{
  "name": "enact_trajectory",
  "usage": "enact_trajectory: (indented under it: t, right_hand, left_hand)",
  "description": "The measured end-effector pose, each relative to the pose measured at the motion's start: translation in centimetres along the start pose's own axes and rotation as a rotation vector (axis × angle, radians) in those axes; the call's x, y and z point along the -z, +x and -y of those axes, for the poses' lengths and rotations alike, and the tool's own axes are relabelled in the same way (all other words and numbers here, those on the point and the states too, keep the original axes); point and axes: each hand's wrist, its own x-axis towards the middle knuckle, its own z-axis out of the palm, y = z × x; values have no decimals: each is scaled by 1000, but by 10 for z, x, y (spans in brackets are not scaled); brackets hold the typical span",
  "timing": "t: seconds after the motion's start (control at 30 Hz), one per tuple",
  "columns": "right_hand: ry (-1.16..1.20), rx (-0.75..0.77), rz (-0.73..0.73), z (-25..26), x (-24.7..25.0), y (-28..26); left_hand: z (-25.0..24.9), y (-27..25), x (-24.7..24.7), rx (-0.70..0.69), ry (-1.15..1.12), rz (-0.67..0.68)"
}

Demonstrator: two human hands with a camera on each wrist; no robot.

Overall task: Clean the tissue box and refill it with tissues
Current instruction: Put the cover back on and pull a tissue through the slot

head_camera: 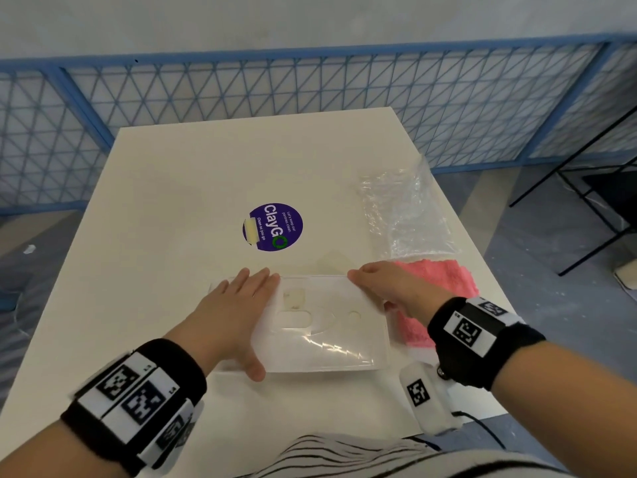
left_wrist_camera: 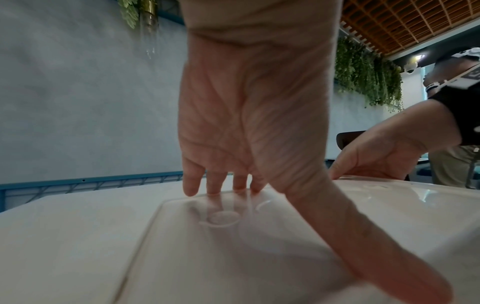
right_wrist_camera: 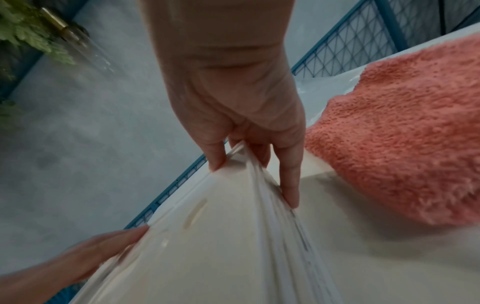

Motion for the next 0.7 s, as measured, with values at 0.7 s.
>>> enact_trajectory:
  t: [0.7]
  right_hand:
    - [185,-77,255,-50,24,-34]
  left_hand:
    - [21,-8,0,130,-330,-11]
